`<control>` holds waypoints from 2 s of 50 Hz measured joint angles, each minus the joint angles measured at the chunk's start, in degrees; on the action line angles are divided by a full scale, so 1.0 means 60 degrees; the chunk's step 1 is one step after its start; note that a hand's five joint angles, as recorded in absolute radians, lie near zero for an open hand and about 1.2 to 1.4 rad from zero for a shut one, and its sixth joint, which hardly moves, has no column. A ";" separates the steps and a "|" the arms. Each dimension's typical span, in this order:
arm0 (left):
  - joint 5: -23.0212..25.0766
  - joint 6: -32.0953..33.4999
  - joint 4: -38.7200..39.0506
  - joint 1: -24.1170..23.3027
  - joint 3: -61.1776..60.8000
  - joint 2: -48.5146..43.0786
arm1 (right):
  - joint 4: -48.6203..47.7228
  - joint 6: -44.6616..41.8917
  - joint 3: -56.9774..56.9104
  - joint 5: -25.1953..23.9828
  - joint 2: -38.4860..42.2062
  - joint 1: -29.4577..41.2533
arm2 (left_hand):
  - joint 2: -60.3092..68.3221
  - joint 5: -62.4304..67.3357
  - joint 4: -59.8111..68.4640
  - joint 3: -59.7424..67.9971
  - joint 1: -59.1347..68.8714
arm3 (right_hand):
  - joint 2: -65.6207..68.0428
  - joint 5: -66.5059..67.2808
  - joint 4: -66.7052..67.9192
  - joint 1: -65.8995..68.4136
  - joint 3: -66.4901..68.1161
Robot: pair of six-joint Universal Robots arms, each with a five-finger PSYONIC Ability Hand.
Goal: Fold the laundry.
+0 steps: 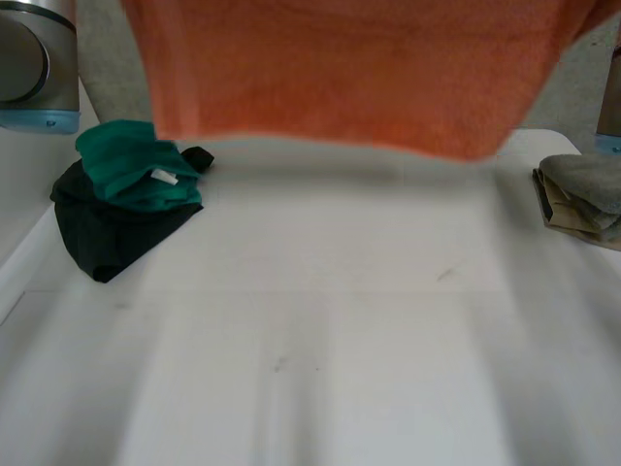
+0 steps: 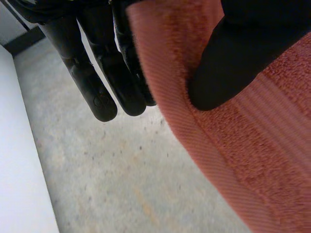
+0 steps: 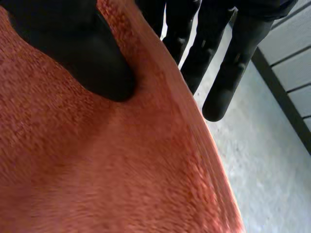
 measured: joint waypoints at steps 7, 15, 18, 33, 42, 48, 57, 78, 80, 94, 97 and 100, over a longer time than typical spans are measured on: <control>0.0043 -0.0411 -0.0545 -0.0074 -0.1319 0.0534 | 0.0603 0.0272 0.0687 -0.0645 -0.0121 0.0016 | 0.0000 0.0000 0.0000 0.0001 0.0000 | 0.0000 0.0005 0.0002 0.0000 0.0001; 0.0445 -0.0638 -0.1257 0.0034 -0.4433 0.1168 | 0.1849 0.0321 0.2441 -0.1565 -0.0227 -0.0142 | 0.0000 0.0000 0.0000 0.0001 0.0000 | 0.0000 0.0005 0.0005 0.0000 0.0001; 0.0747 -0.0518 -0.1612 0.0159 -0.6097 0.1332 | 0.2520 0.0062 0.3376 -0.2122 -0.0195 -0.0260 | 0.0000 0.0000 -0.0001 0.0001 0.0000 | 0.0000 0.0005 0.0005 0.0000 0.0001; 0.1301 0.1145 -0.3704 0.0911 -1.1221 0.3340 | 0.6539 -0.2063 0.5443 -0.3227 -0.0609 -0.1213 | 0.0000 0.0001 -0.0001 0.0002 0.0000 | 0.0000 0.0006 0.0007 0.0000 0.0001; 0.2164 0.3161 -0.7520 0.1584 -1.3079 0.6187 | 1.1478 -0.4907 0.6590 -0.2816 -0.2342 -0.2083 | 0.0000 0.0000 -0.0001 0.0002 0.0000 | 0.0000 0.0004 0.0007 0.0000 0.0001; 0.2426 0.4934 -1.0310 0.1990 -1.3348 0.7074 | 1.3305 -0.6877 0.7445 -0.2459 -0.3503 -0.2573 | 0.0000 0.0001 -0.0001 0.0002 0.0000 | 0.0000 0.0005 0.0007 0.0000 0.0002; 0.2185 0.5488 -0.9550 0.1771 -1.2101 0.5872 | 1.1298 -0.6294 0.7238 -0.2236 -0.2944 -0.2079 | 0.0001 0.0000 0.0000 0.0002 0.0000 | 0.0000 0.0004 0.0008 0.0000 0.0000; -0.1303 0.2764 -0.5550 -0.0198 -0.6481 0.0473 | 0.4136 -0.4727 0.3503 -0.1117 0.1655 -0.0095 | 0.0001 0.0000 0.0000 0.0002 0.0000 | -0.0538 -0.0411 -0.0502 -0.0217 -0.0478; -0.1509 0.2787 -0.5413 -0.0259 -0.6092 0.0089 | 0.3811 -0.4706 0.3139 -0.1236 0.2098 -0.0017 | 0.0001 0.0000 0.0000 0.0002 0.0000 | -0.2593 -0.2475 -0.2546 -0.2086 -0.2517; -0.1592 0.2433 -0.5444 -0.0646 -0.6312 0.0906 | 0.3821 -0.1885 0.2857 -0.1204 0.1305 -0.0250 | -0.9468 -0.8911 -0.9522 -0.9347 -0.9259 | -0.9311 -0.9323 -0.9466 -0.8736 -0.9440; -0.1482 0.2332 -0.5202 -0.0639 -0.6734 0.1467 | 0.4374 -0.1113 0.3322 -0.1305 0.0500 -0.0503 | -0.9468 -0.8911 -0.9522 -0.9347 -0.9259 | -0.9311 -0.9323 -0.9466 -0.8736 -0.9440; -0.1302 0.2256 -0.4920 -0.0602 -0.7304 0.2112 | 0.5490 -0.0598 0.3895 -0.1789 -0.0366 -0.0929 | -0.9468 -0.8911 -0.9522 -0.9346 -0.9259 | -0.9311 -0.9323 -0.9466 -0.8736 -0.9440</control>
